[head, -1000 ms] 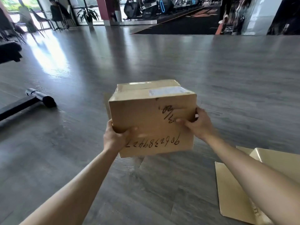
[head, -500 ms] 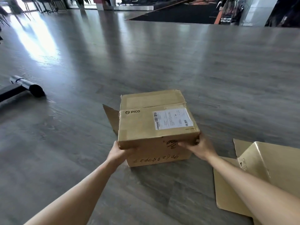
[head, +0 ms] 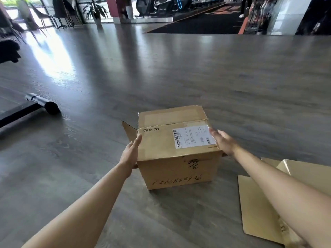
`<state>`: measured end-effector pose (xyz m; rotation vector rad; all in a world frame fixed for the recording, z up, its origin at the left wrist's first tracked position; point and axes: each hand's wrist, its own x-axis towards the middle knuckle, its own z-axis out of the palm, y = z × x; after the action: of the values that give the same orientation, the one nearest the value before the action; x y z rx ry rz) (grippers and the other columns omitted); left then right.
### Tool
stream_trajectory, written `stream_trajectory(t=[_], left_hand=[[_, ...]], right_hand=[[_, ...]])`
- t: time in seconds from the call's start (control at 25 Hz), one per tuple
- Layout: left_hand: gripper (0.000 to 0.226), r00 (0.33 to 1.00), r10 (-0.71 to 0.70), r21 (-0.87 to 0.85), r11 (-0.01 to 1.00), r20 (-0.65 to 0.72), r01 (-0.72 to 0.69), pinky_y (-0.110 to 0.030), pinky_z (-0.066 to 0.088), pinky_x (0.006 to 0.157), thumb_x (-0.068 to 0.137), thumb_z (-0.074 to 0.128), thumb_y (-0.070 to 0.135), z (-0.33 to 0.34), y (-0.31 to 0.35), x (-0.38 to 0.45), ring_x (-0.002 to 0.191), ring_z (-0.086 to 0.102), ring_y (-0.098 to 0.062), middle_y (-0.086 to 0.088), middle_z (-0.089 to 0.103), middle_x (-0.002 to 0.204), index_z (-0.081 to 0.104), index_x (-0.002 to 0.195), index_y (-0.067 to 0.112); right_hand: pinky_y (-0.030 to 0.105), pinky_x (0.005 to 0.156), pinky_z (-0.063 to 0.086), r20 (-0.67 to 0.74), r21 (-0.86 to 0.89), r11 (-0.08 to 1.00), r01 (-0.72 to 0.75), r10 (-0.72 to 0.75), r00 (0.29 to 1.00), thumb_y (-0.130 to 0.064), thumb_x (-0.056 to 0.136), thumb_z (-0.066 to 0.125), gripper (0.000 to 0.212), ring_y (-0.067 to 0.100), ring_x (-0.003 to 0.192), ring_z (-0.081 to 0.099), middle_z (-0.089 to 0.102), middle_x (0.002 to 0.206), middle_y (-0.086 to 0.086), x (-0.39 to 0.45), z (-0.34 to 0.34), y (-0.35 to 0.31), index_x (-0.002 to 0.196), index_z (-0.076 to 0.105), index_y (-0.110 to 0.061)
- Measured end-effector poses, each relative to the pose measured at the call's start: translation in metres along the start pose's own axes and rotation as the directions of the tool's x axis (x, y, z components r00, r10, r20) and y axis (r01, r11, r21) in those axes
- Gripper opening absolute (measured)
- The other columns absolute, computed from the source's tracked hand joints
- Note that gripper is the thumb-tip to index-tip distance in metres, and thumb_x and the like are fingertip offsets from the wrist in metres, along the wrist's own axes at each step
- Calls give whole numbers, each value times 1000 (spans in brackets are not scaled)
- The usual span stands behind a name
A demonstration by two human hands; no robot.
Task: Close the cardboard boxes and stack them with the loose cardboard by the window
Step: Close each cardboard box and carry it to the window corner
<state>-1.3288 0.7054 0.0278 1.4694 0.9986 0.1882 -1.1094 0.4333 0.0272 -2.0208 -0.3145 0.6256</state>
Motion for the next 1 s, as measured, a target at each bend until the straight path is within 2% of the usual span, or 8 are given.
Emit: stream_trajectory(t=[0.12,0.28,0.4,0.52,0.6,0.72,0.88,1.0], left_hand=[[81,999,-38,69,997,-27,39,-48,59,87,79,69,69,6,4,-8,106,66,-25,-2,64,126,54,140,19],[72,997,80,150,986,-19,-76,-45,60,86,74,88,36,18,4,-17,100,68,-20,3,66,116,53,135,17],[79,983,178,154,974,-53,-168,-43,56,94,70,92,28,21,17,-16,107,64,-19,2,61,124,50,136,18],[87,960,264,160,956,-94,-248,-42,55,94,68,92,17,21,27,-14,108,59,-18,7,56,122,43,139,22],[82,943,309,231,933,-125,-275,-43,54,94,71,89,17,21,22,-14,107,59,-19,9,56,120,41,138,25],[56,919,340,260,923,-200,-285,-44,52,95,79,80,26,28,12,-12,108,61,-23,4,61,119,49,126,24],[53,933,282,259,940,-223,-222,-44,51,96,81,79,37,39,-13,-8,107,61,-23,-3,62,119,55,126,22],[59,958,231,320,932,-169,-168,-31,52,77,79,78,39,46,-47,-8,88,65,-15,7,65,105,52,131,31]], right_hand=[[43,101,46,0,-76,997,-23,23,1000,-80,78,52,101,30,127,52,50,148,8,0,6,-3,154,31,-18],[27,70,52,-78,-169,985,16,-29,997,-64,80,67,76,20,98,60,64,126,6,-7,0,1,135,50,-15],[26,70,52,-147,-126,989,75,-94,985,-60,76,74,80,19,97,60,63,128,5,-10,-10,-2,136,47,-15],[33,78,54,-180,-218,961,169,-209,961,-57,70,81,93,23,107,61,59,132,4,-11,-12,-8,141,38,-16],[29,71,52,-209,-294,932,212,-279,937,-55,66,85,97,24,107,62,59,131,4,-9,-10,-8,141,37,-16],[21,57,45,-286,-316,916,246,-339,896,-50,62,89,96,19,93,62,63,122,2,-7,-3,0,137,39,-17],[45,78,57,-363,-319,927,195,-309,879,-45,57,93,84,25,104,62,63,118,5,-6,14,31,123,50,-15],[45,81,54,-372,-374,923,88,-236,898,-49,60,90,81,28,103,62,62,118,4,-10,26,67,122,50,-17]])
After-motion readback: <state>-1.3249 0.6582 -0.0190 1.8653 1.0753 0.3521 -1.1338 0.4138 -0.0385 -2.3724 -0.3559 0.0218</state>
